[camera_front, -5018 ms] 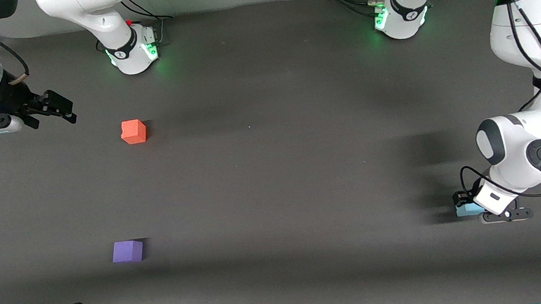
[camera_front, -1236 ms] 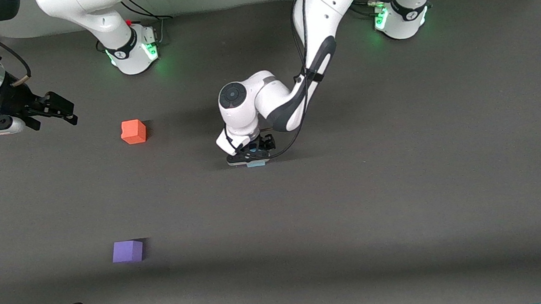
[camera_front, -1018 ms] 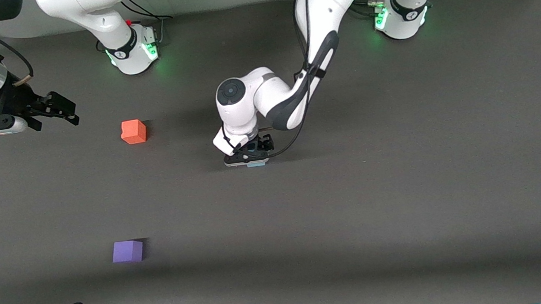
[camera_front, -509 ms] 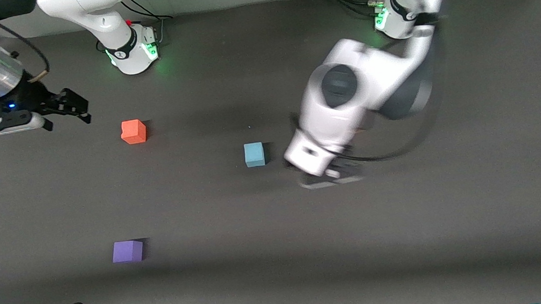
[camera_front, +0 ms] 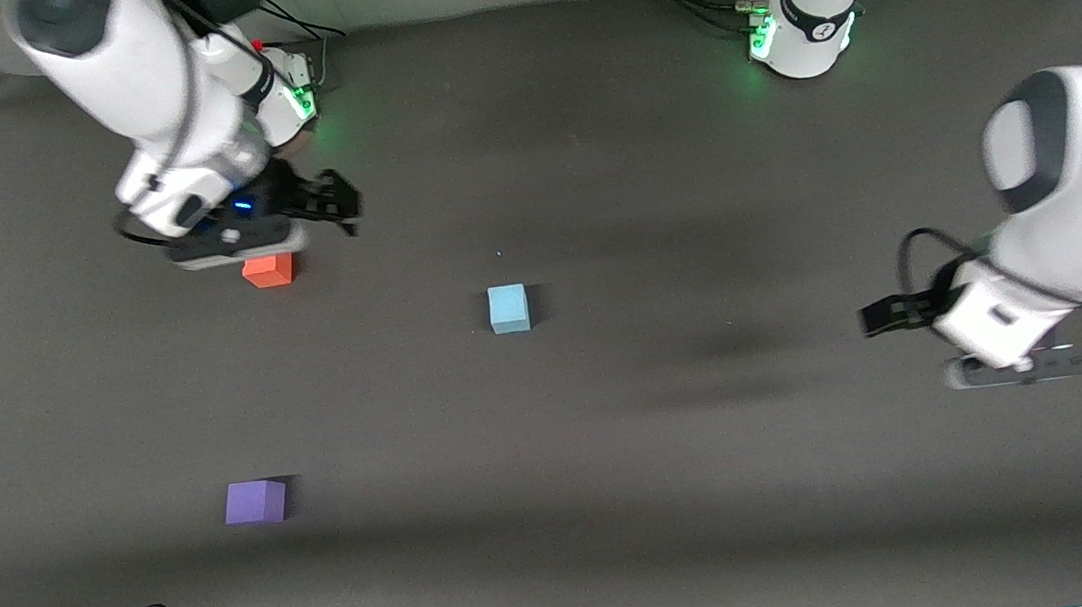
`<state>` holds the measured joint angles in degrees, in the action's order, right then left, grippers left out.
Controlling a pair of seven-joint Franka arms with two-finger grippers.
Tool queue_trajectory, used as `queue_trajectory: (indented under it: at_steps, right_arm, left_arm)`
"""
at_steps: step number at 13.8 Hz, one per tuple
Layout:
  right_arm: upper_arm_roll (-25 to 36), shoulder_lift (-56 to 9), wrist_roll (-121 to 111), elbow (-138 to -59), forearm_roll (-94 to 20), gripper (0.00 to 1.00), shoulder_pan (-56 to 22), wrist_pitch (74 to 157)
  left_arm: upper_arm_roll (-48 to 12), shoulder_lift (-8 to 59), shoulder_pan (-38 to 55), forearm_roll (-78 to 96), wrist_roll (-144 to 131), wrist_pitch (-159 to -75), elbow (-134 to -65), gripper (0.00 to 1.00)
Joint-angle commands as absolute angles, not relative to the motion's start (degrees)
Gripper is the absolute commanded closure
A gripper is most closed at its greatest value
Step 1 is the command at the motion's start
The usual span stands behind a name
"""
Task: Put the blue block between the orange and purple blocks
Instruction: 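Move the right gripper over the blue cube while the left gripper retracts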
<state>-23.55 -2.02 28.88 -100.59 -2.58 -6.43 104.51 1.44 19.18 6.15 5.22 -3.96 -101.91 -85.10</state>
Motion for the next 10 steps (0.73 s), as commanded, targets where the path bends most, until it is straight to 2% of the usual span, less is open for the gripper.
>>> queue_trajectory:
  at_steps: [1,4,6,10]
  right_arm:
    - [-28.7,-13.5,35.1,-92.9,1.2,0.00,-6.3,108.5]
    - [-34.6,-21.6,44.3,-92.9,11.0,0.00,-6.8,115.6]
    - [-35.2,-26.8,50.9,-92.9,19.8,0.00,-8.8,118.2]
    - [-35.2,-33.7,58.3,-93.5,26.1,0.00,-11.5,123.5]
  left_arm:
    - [0.9,13.8,1.0,3.9,1.5,-100.2,-88.1,0.00]
    - [1.0,9.3,-1.8,1.1,4.6,-96.7,-88.3,0.00]
    - [1.1,6.7,-3.8,1.1,7.7,-93.7,-88.3,0.00]
    - [0.7,1.8,-3.0,1.1,7.5,-89.2,-88.4,0.00]
